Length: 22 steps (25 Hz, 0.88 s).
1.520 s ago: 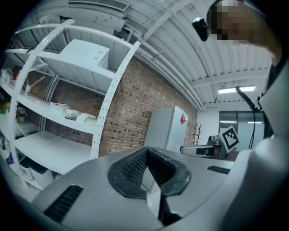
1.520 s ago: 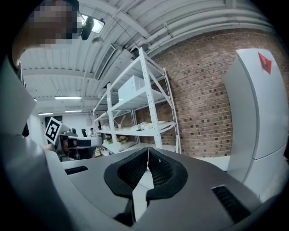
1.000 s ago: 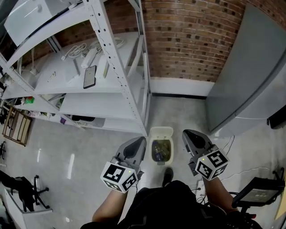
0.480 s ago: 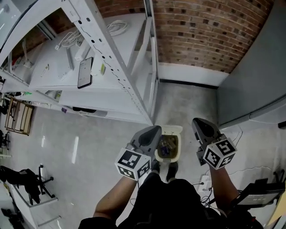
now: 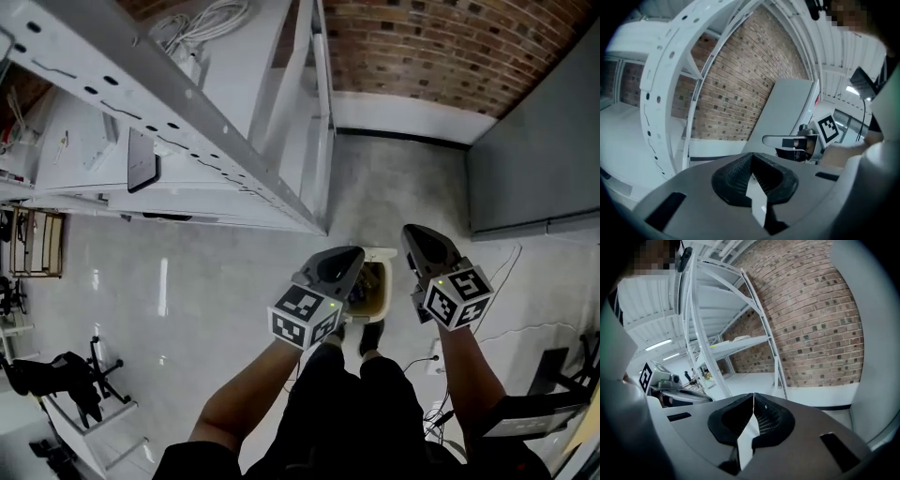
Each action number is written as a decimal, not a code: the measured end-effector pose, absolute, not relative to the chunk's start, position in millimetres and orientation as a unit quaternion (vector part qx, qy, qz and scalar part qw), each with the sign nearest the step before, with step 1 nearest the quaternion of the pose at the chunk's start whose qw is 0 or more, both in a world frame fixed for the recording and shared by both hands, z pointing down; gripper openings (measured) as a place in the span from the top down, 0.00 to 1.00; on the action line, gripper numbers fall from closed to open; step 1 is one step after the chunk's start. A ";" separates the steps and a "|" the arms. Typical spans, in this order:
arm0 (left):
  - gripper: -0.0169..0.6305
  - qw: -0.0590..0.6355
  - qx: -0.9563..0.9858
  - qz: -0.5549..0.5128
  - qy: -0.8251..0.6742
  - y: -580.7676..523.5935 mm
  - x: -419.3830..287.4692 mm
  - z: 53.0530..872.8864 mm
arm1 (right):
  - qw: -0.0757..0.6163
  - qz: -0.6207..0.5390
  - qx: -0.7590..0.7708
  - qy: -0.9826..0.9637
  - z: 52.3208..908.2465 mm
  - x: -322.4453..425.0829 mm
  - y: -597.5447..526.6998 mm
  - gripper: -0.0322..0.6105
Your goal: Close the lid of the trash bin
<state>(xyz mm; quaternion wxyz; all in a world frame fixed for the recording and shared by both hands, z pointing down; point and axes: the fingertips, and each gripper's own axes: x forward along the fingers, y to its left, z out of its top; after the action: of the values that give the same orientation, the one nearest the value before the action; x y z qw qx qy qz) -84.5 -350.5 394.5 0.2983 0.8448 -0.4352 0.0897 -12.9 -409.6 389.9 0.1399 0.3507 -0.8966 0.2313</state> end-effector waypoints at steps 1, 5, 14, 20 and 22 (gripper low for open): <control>0.99 0.303 0.846 0.096 -0.428 -347.7 -83.6 404.2 | 0.143 0.236 0.354 -0.894 399.4 -13.8 -406.0 0.94; 0.99 0.327 0.835 0.124 -0.424 -348.9 -83.6 451.0 | 0.163 0.258 0.354 -0.884 446.1 -13.3 -399.4 0.94; 0.99 0.377 0.803 0.182 -0.425 -375.7 -82.4 561.9 | 0.238 0.306 0.351 -0.852 568.7 1.8 -410.9 0.94; 0.99 0.403 0.784 0.205 -0.425 -378.0 -85.1 612.2 | 0.271 0.333 0.341 -0.836 622.4 2.5 -399.7 0.94; 0.99 0.407 0.781 0.215 -0.423 -376.3 -85.8 625.0 | 0.279 0.340 0.341 -0.831 634.2 3.8 -396.8 0.94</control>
<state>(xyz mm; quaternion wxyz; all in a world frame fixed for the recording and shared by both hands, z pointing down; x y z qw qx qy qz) -85.8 -376.3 625.0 0.4065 0.7808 -0.4227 0.2154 3.8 -396.8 634.2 0.2789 0.3414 -0.8308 0.3398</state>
